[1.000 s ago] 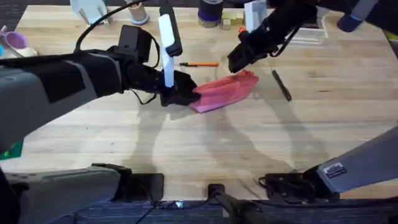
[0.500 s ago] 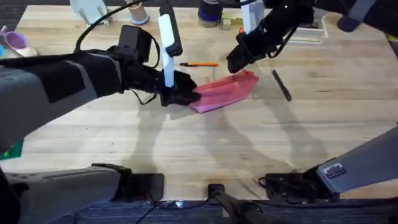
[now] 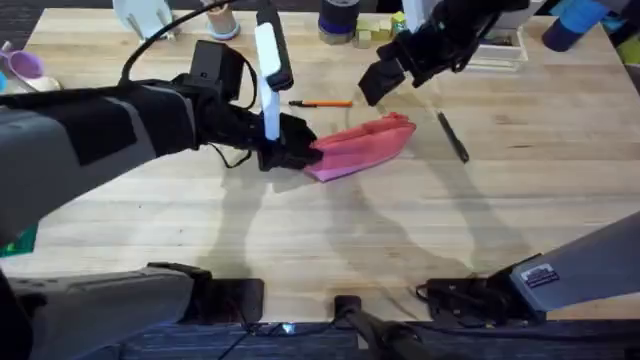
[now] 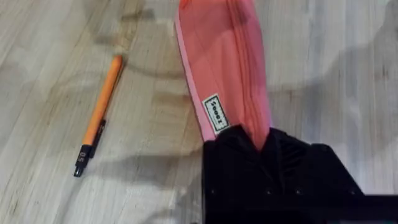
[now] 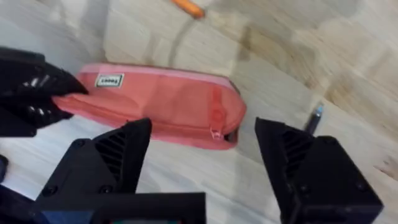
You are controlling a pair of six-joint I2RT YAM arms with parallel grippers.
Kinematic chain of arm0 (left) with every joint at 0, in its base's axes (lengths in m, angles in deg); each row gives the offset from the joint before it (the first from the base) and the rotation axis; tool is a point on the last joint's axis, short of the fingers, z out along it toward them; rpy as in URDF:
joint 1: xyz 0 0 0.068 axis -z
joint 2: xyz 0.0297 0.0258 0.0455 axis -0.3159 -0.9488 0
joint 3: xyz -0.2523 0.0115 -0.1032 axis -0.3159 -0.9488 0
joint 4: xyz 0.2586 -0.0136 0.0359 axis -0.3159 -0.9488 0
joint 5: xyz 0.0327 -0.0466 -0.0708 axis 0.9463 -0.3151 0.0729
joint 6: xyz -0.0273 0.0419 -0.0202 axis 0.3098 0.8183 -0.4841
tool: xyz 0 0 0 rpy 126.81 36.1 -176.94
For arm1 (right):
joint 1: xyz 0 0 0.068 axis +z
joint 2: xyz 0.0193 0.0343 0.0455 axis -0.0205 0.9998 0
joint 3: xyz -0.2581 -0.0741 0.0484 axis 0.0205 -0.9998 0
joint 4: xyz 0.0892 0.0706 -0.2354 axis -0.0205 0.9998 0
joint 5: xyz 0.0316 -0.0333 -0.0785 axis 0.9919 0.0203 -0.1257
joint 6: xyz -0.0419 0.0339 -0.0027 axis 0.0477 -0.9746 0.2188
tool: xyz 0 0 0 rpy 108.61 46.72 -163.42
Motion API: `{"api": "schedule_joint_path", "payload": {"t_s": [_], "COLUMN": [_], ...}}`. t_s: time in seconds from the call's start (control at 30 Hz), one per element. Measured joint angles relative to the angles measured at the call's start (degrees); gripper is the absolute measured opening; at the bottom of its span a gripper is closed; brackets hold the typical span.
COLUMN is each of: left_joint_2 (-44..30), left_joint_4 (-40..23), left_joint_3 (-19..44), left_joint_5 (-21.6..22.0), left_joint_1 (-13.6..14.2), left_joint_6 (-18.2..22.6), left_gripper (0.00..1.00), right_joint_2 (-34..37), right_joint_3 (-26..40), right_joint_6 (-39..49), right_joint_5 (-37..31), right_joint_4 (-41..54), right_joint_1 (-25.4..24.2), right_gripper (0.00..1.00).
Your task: Unzip the bag, pick up the pens from the table one at a time and place them inside, then zip the bag closed.
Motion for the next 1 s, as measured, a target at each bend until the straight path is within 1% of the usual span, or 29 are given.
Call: {"api": "schedule_joint_path", "payload": {"t_s": [0.17,0.8,1.0], "left_joint_2": [0.00,0.00,0.00], "left_joint_4": [0.00,0.00,0.00], "left_joint_3": [0.00,0.00,0.00], "left_joint_5": [0.00,0.00,0.00], "left_joint_1": [0.00,0.00,0.00], "left_joint_6": [0.00,0.00,0.00], "left_gripper": [0.042,0.043,0.043], "right_joint_2": [-0.95,-0.95,-0.97], "right_joint_3": [0.10,0.11,-0.16], "right_joint_6": [1.36,2.20,1.40], "right_joint_5": [-1.24,-1.85,-1.86], "right_joint_4": [0.94,1.30,0.33], "right_joint_1": [0.00,-0.04,-1.69], "right_gripper": [0.995,0.995,0.995]}}
